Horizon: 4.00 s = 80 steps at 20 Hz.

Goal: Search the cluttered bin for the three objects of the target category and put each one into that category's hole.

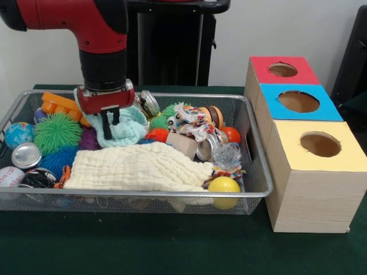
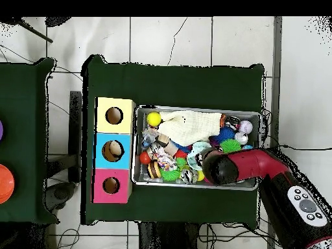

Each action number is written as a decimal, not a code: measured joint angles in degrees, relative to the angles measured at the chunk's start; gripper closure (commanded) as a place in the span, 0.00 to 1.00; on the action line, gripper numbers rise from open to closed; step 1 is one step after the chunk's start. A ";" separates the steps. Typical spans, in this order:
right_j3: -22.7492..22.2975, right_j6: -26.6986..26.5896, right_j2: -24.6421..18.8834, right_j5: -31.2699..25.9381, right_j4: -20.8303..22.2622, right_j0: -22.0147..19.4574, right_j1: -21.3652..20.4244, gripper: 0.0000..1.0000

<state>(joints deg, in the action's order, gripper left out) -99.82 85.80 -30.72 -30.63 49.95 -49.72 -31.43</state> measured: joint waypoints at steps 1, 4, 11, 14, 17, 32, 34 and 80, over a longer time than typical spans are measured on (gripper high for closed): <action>0.13 -1.00 -0.38 -1.11 0.01 -0.38 -0.01 1.00; 0.59 -4.52 -1.22 -4.13 0.04 -1.33 -0.03 1.00; 1.42 -14.29 -2.73 -8.14 0.07 -2.21 -1.11 1.00; 1.68 -17.61 -3.34 -9.32 0.08 -2.27 -1.79 1.00; 2.10 -21.68 -3.83 -11.27 0.13 -2.23 -3.00 1.00; 5.20 -32.89 -4.38 -20.45 0.18 -1.63 -9.64 1.00; 5.63 -33.53 -4.45 -21.29 0.18 -1.53 -10.03 1.00; 17.71 -55.74 -6.89 -41.12 -5.53 -3.65 -22.74 1.00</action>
<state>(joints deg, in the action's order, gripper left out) -82.11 30.06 -37.61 -71.75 44.42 -53.37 -54.16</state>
